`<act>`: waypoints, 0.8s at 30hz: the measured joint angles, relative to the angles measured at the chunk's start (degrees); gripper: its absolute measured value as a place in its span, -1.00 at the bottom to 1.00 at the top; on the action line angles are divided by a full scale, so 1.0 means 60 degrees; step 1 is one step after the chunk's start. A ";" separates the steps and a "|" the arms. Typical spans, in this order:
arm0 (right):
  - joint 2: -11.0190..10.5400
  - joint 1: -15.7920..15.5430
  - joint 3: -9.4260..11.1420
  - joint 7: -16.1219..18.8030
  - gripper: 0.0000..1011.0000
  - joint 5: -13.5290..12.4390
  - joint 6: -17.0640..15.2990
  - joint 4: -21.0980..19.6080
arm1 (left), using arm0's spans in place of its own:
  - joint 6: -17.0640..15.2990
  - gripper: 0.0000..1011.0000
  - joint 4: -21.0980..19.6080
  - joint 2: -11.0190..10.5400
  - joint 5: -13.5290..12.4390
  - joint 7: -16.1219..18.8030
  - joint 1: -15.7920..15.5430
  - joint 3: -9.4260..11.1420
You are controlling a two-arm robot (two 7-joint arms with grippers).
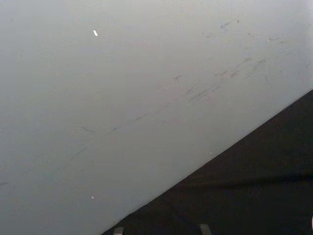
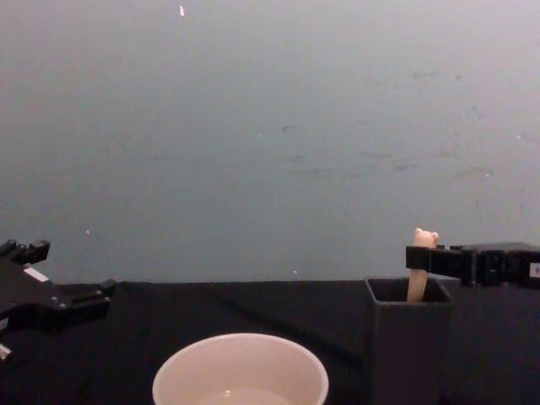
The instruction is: Pick up the stirring spoon with one hand, stir inside the cup, then place it back in its original position.
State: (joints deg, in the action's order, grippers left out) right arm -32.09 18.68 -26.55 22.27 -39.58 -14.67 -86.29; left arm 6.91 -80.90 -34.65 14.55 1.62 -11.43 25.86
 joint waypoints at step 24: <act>-0.0006 0.0000 0.0009 -0.0006 -0.58 -0.0044 0.0003 -0.0004 | 0.0000 0.98 0.0000 0.0000 0.0000 0.0000 0.0000 0.0001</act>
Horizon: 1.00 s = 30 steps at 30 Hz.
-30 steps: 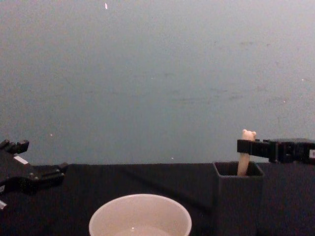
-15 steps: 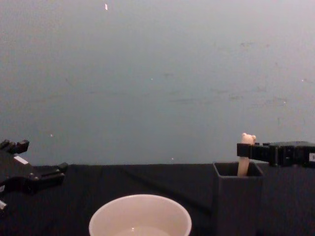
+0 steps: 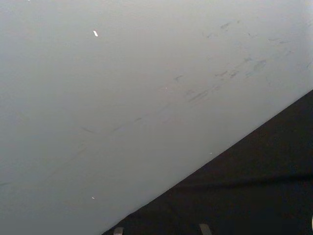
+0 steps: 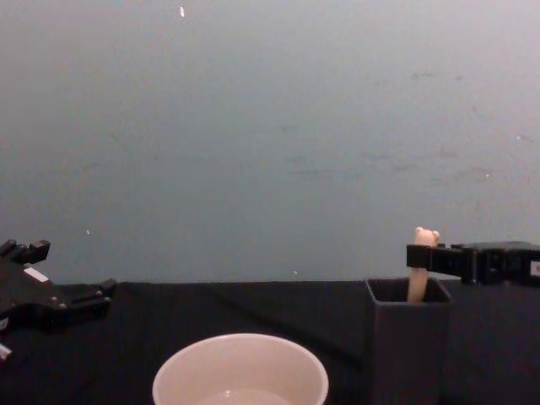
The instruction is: Pick up the stirring spoon with one hand, stir inside the cup, then place it back in its original position.
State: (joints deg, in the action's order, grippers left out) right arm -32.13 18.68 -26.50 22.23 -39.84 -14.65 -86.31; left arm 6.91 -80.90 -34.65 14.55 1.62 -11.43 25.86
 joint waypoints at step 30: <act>0.0000 0.0000 0.0005 -0.0001 0.98 -0.0018 0.0003 -0.0006 | 0.0000 0.98 0.0000 0.0000 0.0000 0.0000 -0.0001 -0.0001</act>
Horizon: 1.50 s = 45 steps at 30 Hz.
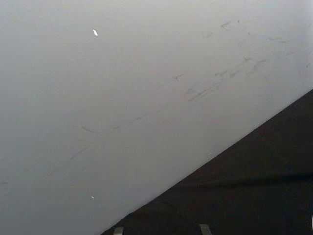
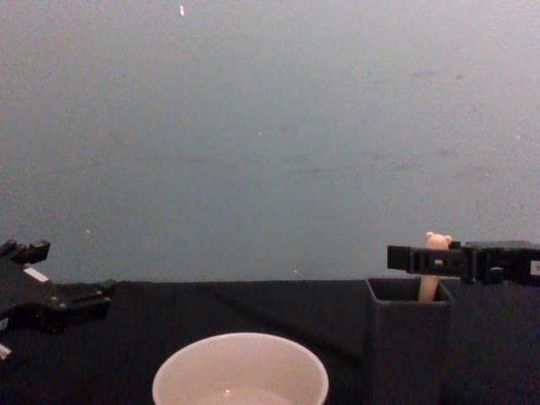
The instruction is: Pick up the stirring spoon with one hand, stir inside the cup, then place it back in its original position.
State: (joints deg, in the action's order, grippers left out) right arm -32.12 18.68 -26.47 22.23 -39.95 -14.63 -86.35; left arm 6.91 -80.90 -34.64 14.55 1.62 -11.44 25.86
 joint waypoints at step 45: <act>0.1196 -0.1428 0.0822 -0.4135 0.98 0.4241 0.2759 0.0613 | 0.0000 0.98 0.0000 0.0000 0.0000 0.0000 0.0001 0.0001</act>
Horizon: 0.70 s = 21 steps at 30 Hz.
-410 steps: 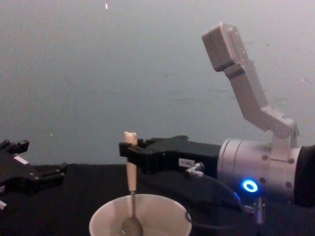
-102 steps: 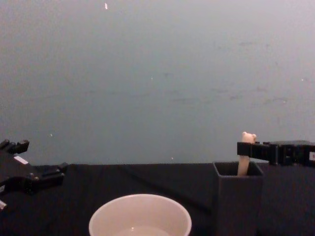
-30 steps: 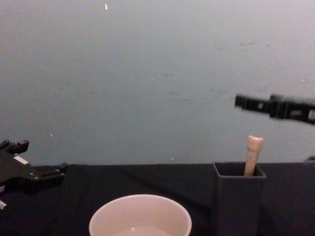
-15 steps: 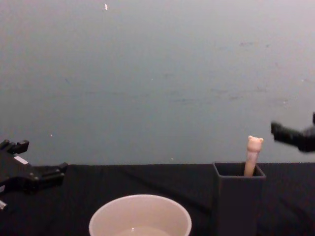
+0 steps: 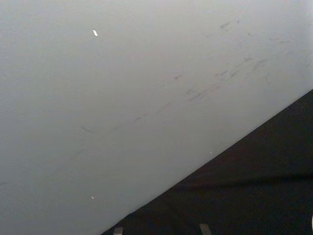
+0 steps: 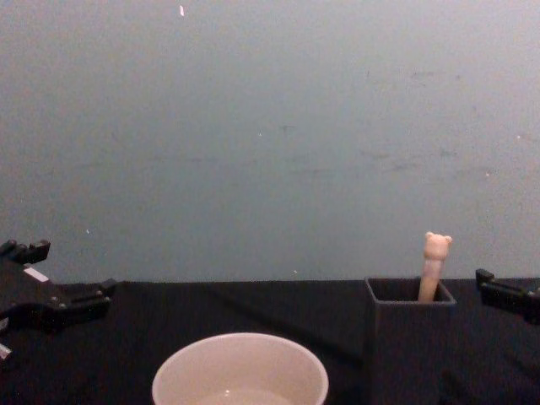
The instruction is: Pick up the stirring spoon with one hand, stir inside the cup, then place it back in its original position.
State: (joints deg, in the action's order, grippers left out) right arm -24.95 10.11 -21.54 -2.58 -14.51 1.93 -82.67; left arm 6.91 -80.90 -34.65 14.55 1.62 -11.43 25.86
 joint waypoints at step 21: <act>-0.0024 0.0012 0.0000 0.0009 0.98 -0.0040 -0.0018 -0.0061 | 0.0000 0.98 0.0000 0.0000 0.0000 0.0000 0.0000 0.0000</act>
State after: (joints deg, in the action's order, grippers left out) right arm -25.09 10.18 -21.54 -2.53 -14.75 1.82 -83.04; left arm 6.91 -80.90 -34.65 14.55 1.62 -11.43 25.87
